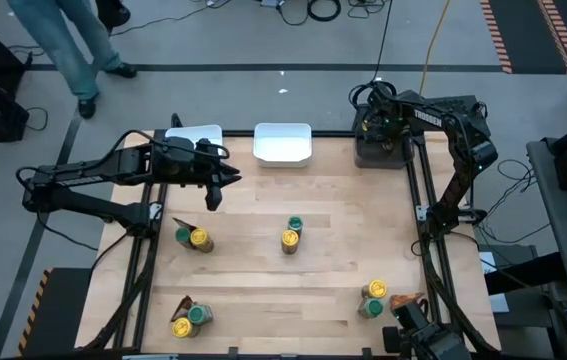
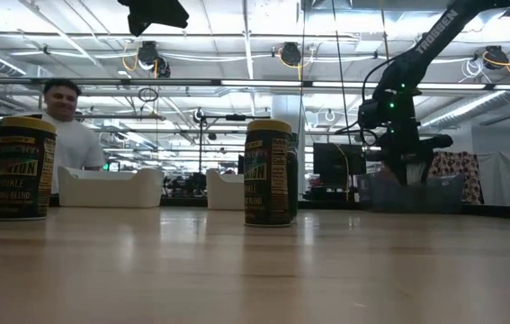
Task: Sort spices by type
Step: Put the top right orange seasoning bag into the black bin, then put the bottom right orange seasoning bag into the black bin
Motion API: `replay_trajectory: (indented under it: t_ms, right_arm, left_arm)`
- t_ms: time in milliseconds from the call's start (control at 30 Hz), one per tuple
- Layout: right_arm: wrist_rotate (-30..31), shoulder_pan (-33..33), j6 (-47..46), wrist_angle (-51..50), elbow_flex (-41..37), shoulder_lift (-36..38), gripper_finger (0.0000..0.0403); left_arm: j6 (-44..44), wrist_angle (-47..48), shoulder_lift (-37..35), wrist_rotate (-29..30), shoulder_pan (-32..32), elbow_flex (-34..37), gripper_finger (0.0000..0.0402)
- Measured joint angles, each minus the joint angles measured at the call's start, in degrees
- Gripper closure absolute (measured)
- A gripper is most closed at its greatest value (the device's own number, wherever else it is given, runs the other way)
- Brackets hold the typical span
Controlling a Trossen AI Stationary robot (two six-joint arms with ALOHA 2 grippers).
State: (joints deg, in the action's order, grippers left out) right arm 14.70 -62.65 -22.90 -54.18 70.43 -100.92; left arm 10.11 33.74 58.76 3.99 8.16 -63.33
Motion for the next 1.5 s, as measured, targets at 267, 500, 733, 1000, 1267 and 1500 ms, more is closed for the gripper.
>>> replay_trajectory:
  t_ms: [267,500,733,1000,1267,1500]
  right_arm:
    - [0.24,0.0,0.04,-0.36,0.0,3.18,0.0184]
    - [0.13,0.03,-0.28,1.04,0.0,7.8,0.0198]
    - [0.23,0.11,-0.54,4.58,0.0,13.08,0.0207]
    - [0.18,2.24,3.56,13.73,0.0,23.47,0.0213]
    - [-28.51,8.7,7.26,14.65,0.0,33.19,0.0213]
    - [-46.94,24.16,7.54,11.62,0.02,38.98,0.0213]
  left_arm:
    - [-0.01,0.0,0.0,0.0,0.0,0.0,0.0317]
    - [-0.02,0.0,0.0,0.0,0.01,0.0,0.0317]
    - [-0.02,-0.05,0.0,-0.02,0.01,0.0,0.0317]
    - [-0.03,-0.33,0.02,-0.02,0.02,0.0,0.0317]
    - [-1.33,-0.35,0.02,3.56,0.02,0.0,0.0317]
    - [-5.05,-4.09,0.02,4.46,0.04,0.0,0.0317]
